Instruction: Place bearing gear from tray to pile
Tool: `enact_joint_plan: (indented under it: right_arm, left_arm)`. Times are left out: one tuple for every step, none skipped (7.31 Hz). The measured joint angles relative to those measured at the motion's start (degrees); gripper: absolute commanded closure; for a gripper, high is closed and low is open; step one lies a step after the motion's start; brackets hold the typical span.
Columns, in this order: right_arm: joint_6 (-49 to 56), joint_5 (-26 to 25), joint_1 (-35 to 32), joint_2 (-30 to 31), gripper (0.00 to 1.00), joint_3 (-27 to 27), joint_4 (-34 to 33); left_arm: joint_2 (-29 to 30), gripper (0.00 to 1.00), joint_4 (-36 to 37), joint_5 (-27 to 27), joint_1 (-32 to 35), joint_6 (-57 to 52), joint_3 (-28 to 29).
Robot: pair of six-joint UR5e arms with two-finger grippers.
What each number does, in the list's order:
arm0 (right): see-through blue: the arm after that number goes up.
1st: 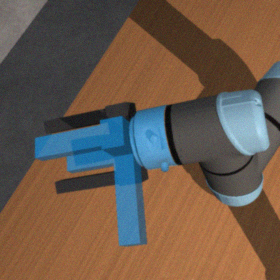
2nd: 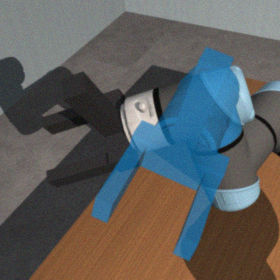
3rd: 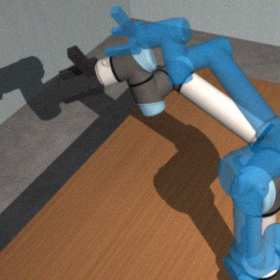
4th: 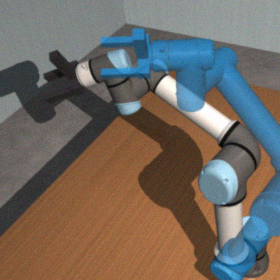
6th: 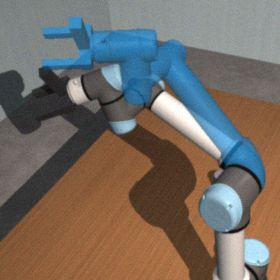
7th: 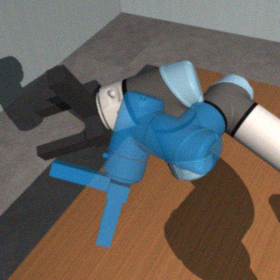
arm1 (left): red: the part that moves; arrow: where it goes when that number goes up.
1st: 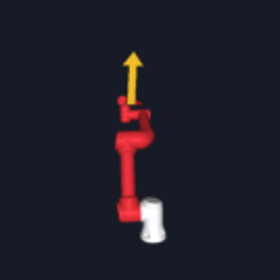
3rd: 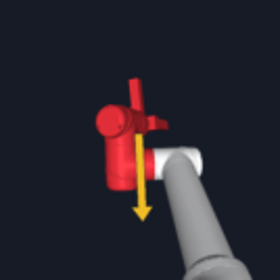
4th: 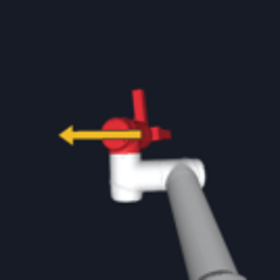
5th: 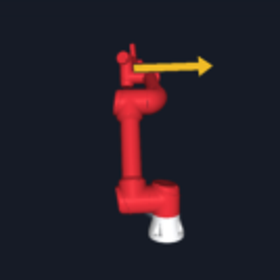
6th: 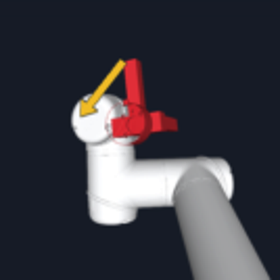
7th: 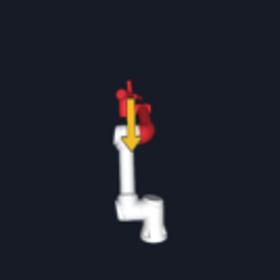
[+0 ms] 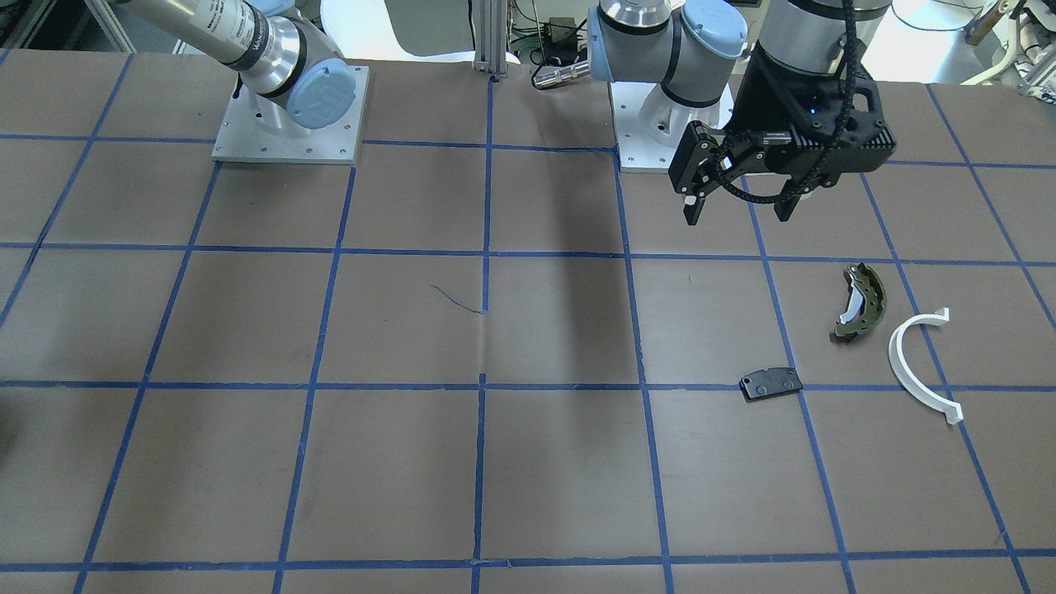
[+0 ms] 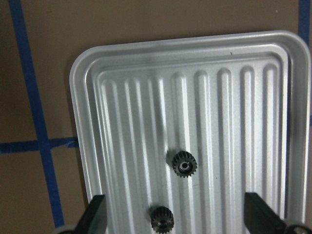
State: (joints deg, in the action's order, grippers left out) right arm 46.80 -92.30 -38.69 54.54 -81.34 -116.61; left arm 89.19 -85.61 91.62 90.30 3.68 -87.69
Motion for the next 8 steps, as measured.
enact_joint_plan:
  right_arm:
    - [-0.2,0.0,0.0,-0.9,0.15,0.1,-0.6]
    - [-0.2,0.1,0.0,-1.9,0.22,0.1,-1.7]
    - [-0.2,0.1,0.0,-2.8,0.23,0.1,-2.8]
    - [-0.2,0.1,0.0,-3.2,0.3,0.1,-3.3]
    - [-0.3,0.1,0.0,-3.4,0.4,0.0,-3.5]
    - [-0.3,0.1,0.0,-3.7,0.4,0.0,-3.6]
    - [-0.3,0.0,0.0,-4.0,0.41,0.0,-3.7]
    - [-0.3,0.0,0.0,-4.2,0.45,0.0,-3.7]
  left_arm:
    - [0.0,0.0,0.0,0.0,0.0,0.0,0.0]
    - [0.0,0.0,0.0,0.0,0.0,0.0,0.0]
    - [0.0,0.0,0.0,-0.1,0.0,0.0,0.0]
    - [0.0,0.0,0.0,-0.1,0.0,0.0,0.0]
    - [0.0,0.0,0.0,-0.1,0.0,0.0,0.0]
    - [0.0,0.0,0.0,-0.1,0.0,0.0,0.1]
    - [-0.1,0.0,0.0,-0.1,0.0,0.0,0.1]
    - [0.0,0.0,0.0,-0.1,0.0,-0.1,0.1]
